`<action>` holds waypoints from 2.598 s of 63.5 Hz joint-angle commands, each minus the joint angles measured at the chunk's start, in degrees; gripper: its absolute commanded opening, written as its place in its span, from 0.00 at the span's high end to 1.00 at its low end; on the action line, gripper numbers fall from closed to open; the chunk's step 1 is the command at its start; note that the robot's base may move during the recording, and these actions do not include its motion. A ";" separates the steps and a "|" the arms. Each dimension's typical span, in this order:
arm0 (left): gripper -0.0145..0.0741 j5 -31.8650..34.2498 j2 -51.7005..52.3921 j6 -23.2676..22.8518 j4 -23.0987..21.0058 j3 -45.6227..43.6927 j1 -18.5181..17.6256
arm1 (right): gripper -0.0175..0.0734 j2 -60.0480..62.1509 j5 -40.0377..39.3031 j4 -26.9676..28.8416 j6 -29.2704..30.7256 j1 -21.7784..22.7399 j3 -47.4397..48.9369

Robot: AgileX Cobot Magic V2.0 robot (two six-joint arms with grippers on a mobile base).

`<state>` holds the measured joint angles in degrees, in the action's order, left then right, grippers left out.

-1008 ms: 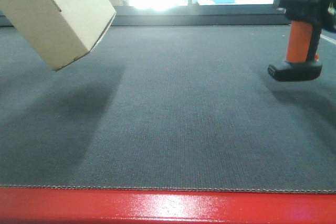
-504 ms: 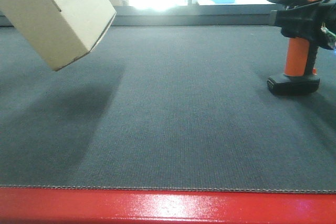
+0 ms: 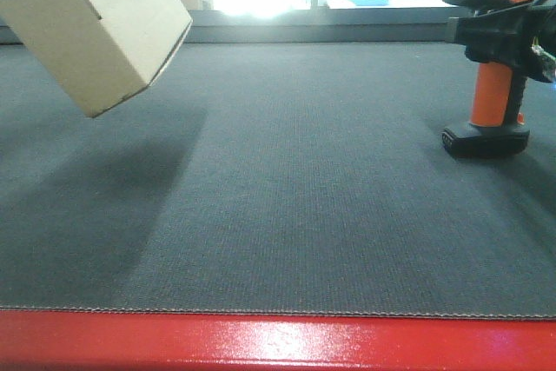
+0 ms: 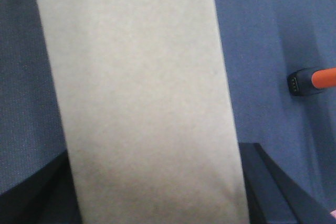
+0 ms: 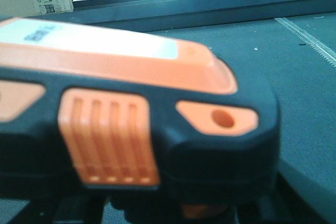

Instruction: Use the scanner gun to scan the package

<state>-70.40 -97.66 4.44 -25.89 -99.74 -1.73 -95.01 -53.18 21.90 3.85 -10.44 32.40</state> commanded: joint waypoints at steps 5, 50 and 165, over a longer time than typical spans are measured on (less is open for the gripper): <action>0.96 0.43 0.69 0.00 -0.81 -0.20 -0.32 | 0.55 0.28 -0.85 -0.10 0.05 0.02 0.20; 0.96 0.43 0.69 0.00 -0.93 -0.20 -0.32 | 0.18 12.34 20.53 -0.10 0.26 0.02 -1.92; 0.27 0.43 -4.41 -4.44 28.70 -0.31 -5.91 | 0.98 53.29 68.38 -10.17 6.31 13.39 4.18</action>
<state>-70.19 -105.50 0.40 3.31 -99.82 -7.83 -42.06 15.36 12.13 9.79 2.52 36.17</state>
